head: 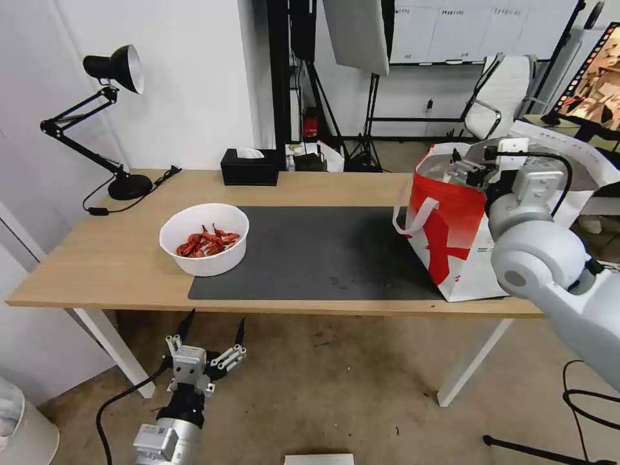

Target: Pick up the trash from the table and place it into the takeout bag.

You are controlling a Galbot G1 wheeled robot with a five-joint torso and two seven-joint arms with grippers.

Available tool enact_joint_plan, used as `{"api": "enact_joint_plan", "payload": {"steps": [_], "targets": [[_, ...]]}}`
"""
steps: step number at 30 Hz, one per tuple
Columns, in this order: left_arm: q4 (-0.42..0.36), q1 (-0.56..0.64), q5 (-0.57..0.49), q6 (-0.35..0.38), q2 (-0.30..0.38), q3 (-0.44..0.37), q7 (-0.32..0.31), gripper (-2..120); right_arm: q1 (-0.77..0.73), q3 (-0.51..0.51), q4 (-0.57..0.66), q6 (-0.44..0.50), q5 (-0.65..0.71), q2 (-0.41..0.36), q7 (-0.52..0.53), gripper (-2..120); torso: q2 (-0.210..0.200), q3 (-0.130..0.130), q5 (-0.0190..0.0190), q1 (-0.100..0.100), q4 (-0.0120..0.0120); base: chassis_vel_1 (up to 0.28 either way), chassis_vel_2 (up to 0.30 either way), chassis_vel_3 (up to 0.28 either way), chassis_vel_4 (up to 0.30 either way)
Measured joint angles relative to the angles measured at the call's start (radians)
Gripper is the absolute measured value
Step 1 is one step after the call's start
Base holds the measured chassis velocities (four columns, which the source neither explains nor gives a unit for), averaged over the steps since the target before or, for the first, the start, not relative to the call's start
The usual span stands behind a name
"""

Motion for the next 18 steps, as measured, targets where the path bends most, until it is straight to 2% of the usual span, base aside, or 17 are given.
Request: {"api": "enact_joint_plan", "payload": {"steps": [1,2,5,6,10,11,14,15,18], "targets": [[-0.005,0.005,0.001,-0.003,-0.003,-0.005,0.0,100,-0.023,0.01,0.015,0.044,0.0,-0.004,-0.057,100,0.0,0.0,-0.0001,0.0,-0.0001,0.0,0.0,0.0,0.0],[-0.005,0.005,0.001,-0.003,-0.003,-0.005,0.0,100,-0.023,0.01,0.015,0.044,0.0,-0.004,-0.057,100,0.0,0.0,-0.0001,0.0,-0.0001,0.0,0.0,0.0,0.0],[-0.03,0.035,0.011,-0.026,-0.038,-0.039,-0.004,100,-0.107,0.016,0.058,0.211,0.024,0.014,-0.265,100,0.0,0.0,-0.0001,0.0,0.0006,0.0,0.0,0.0,0.0],[-0.03,0.035,0.011,-0.026,-0.038,-0.039,-0.004,100,-0.107,0.016,0.058,0.211,0.024,0.014,-0.265,100,0.0,0.0,-0.0001,0.0,0.0006,0.0,0.0,0.0,0.0],[-0.035,0.042,0.02,-0.035,-0.066,-0.052,-0.005,100,-0.306,0.08,0.087,0.336,-0.037,0.072,-0.45,100,0.0,0.0,-0.0001,0.0,0.0006,0.0,0.0,0.0,0.0],[-0.035,0.042,0.02,-0.035,-0.066,-0.052,-0.005,100,-0.306,0.08,0.087,0.336,-0.037,0.072,-0.45,100,0.0,0.0,-0.0001,0.0,0.0006,0.0,0.0,0.0,0.0],[-0.02,0.041,0.022,-0.047,-0.067,-0.049,-0.004,100,-0.532,0.166,0.087,0.427,-0.144,0.132,-0.579,100,0.0,0.0,0.0001,0.0,0.0003,0.0,0.0,0.0,0.0],[-0.02,0.041,0.022,-0.047,-0.067,-0.049,-0.004,100,-0.532,0.166,0.087,0.427,-0.144,0.132,-0.579,100,0.0,0.0,0.0001,0.0,0.0003,0.0,0.0,0.0,0.0],[-0.002,0.035,0.022,-0.056,-0.062,-0.048,-0.005,100,-0.754,0.241,0.061,0.518,-0.273,0.218,-0.673,100,0.0,0.0,-0.0001,0.0,0.0001,0.0,0.0,0.0,0.0]]}}
